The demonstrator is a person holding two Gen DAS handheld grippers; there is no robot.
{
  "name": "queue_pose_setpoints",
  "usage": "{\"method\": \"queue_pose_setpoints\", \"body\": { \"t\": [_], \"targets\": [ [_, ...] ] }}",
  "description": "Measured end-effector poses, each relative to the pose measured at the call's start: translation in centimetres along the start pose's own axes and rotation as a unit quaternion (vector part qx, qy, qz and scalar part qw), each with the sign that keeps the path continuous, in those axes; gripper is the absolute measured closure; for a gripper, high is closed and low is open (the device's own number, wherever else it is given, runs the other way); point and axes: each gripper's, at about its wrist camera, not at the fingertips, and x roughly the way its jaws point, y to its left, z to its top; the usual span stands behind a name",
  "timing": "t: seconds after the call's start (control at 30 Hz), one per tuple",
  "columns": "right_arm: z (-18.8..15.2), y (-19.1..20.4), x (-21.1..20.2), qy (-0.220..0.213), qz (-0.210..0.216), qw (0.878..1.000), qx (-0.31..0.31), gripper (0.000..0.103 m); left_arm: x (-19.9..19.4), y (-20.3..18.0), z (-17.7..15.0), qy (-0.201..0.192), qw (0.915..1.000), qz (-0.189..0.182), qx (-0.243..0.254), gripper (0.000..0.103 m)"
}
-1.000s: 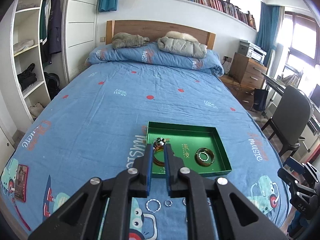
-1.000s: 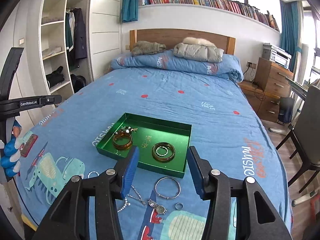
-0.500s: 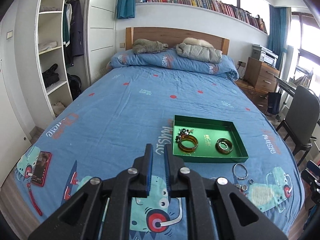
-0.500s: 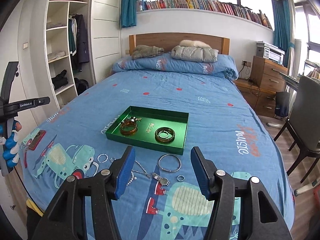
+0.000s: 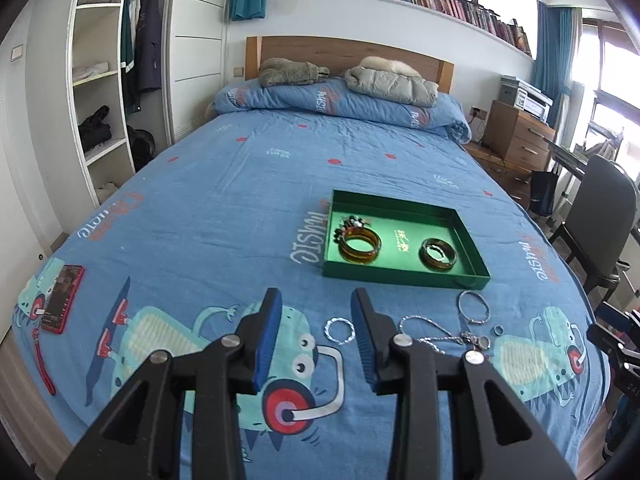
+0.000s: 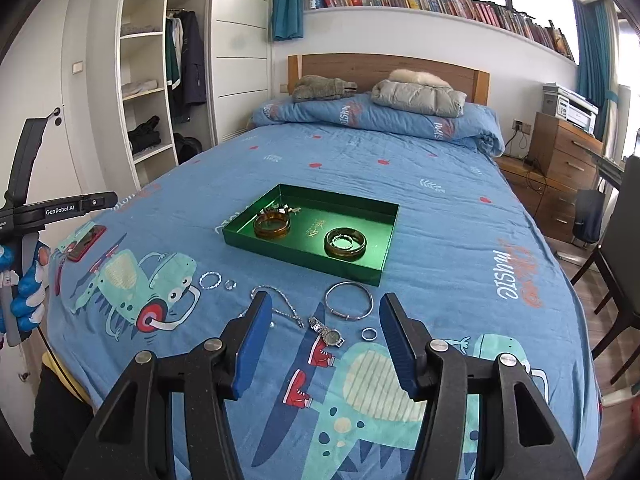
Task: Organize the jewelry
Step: 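Grasp the silver pearl necklace with the left tool while the right tool grasps the wristwatch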
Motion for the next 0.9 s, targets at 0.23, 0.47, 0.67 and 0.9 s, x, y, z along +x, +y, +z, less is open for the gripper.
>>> {"method": "queue_pose_setpoints", "body": {
  "t": [0.23, 0.47, 0.67, 0.9],
  "targets": [
    [-1.6, -1.5, 3.5, 0.03, 0.046, 0.998, -0.027, 0.056, 5.3, -5.7, -4.2, 0.058, 0.996, -0.059, 0.032, 0.069],
    [-3.4, -2.7, 8.3, 0.074, 0.079, 0.993, -0.056, 0.059, 11.8, -9.2, -7.7, 0.134, 0.9854, -0.093, 0.049, 0.069],
    [-4.0, -2.8, 12.2, 0.099, 0.108, 0.986, -0.075, 0.06, 15.8, -10.1, -8.4, 0.17, 0.98, -0.084, 0.06, 0.069],
    [-4.7, -2.5, 16.8, 0.129, 0.129, 0.979, -0.092, 0.065, 17.9, -10.5, -8.9, 0.186, 0.9769, -0.079, 0.07, 0.07]
  ]
}}
